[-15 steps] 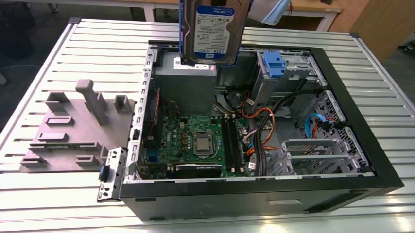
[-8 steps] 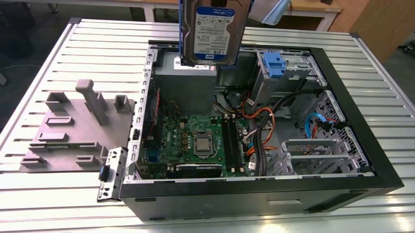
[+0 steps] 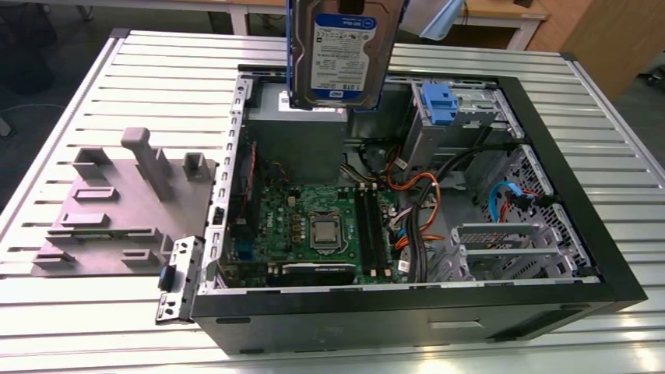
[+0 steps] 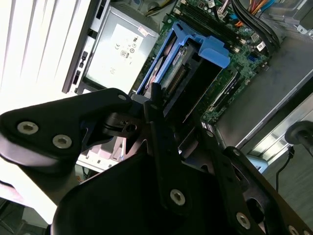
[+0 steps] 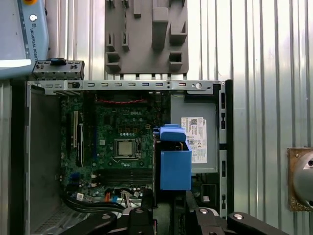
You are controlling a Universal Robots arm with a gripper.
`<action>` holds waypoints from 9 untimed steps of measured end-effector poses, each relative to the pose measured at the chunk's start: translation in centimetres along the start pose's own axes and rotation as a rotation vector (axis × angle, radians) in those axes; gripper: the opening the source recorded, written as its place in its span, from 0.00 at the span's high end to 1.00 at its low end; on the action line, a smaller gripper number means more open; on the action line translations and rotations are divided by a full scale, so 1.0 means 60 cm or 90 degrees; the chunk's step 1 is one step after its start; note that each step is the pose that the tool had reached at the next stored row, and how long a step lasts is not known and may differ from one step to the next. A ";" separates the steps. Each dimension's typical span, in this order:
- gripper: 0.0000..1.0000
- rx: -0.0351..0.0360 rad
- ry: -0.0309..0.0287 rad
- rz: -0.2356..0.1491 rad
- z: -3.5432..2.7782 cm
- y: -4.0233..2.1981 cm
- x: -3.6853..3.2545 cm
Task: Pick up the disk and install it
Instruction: 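Pick up the disk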
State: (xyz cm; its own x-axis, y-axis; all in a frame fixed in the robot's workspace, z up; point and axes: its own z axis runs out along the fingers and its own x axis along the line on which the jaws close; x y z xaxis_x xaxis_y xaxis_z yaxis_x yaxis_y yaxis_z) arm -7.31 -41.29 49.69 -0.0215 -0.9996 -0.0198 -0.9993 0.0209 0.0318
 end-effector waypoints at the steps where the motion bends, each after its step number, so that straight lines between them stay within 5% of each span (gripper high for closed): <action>1: 0.65 0.0000 0.0000 0.000 0.000 0.000 0.001; 9: 0.65 0.0000 0.0000 0.000 0.000 0.000 0.009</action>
State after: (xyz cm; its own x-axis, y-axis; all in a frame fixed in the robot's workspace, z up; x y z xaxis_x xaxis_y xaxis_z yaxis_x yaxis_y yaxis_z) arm -7.32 -41.81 49.68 -0.0216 -0.9996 -0.0198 -0.9993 0.0210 0.0317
